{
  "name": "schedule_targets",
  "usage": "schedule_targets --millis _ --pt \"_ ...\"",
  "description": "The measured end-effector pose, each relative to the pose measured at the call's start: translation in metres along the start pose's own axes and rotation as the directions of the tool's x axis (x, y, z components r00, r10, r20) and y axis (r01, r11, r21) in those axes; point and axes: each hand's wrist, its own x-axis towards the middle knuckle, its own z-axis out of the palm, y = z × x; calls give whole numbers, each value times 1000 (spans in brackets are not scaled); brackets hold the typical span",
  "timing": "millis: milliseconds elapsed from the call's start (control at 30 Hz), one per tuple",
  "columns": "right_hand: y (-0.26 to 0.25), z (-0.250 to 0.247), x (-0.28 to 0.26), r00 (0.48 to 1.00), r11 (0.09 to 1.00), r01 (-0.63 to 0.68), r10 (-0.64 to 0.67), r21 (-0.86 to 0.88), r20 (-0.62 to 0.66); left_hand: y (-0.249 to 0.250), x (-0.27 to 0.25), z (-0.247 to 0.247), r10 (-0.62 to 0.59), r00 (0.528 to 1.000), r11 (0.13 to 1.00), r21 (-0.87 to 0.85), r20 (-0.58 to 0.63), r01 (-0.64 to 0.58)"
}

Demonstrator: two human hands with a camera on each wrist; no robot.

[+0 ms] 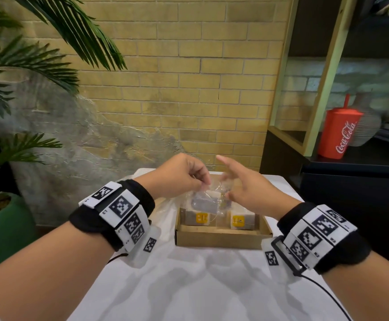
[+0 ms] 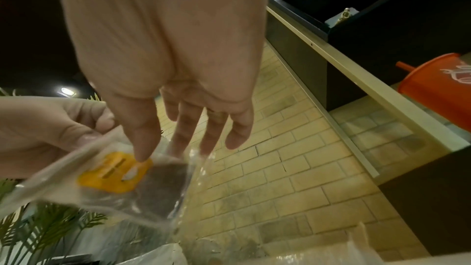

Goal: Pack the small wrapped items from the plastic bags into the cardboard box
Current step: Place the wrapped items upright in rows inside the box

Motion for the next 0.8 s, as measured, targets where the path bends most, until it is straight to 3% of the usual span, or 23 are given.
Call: schedule_targets --millis 67,167,267,367,433,567,633,700,800 --pt "4 3 1 999 999 -37 36 31 27 0 2 2 4 1000 1000 -1 4 -4" --pt "10 6 0 999 998 -33 35 -58 24 -2 3 2 -18 1000 999 29 -16 18" --pt "13 1 -4 990 991 -103 94 -88 -103 -5 5 0 -73 993 997 24 -88 75" --pt "10 -6 -7 955 995 -72 91 76 -283 -8 6 -4 -145 983 989 -6 -114 145" --pt "6 -10 -8 936 997 -25 50 75 -347 -7 7 -5 -213 973 977 -35 -91 211" --pt "-2 -6 -8 929 998 38 -51 -40 -368 -2 11 -1 -358 934 890 -302 -3 341" --pt "-6 -1 -7 910 987 147 -162 -70 -383 1 14 -1 -376 926 825 -452 7 339" --pt "-8 3 -8 924 971 238 -238 -37 -299 5 16 -4 -386 923 758 -572 -8 312" --pt "-8 11 -4 945 978 210 -202 6 -256 10 16 -10 -391 921 656 -704 -7 273"
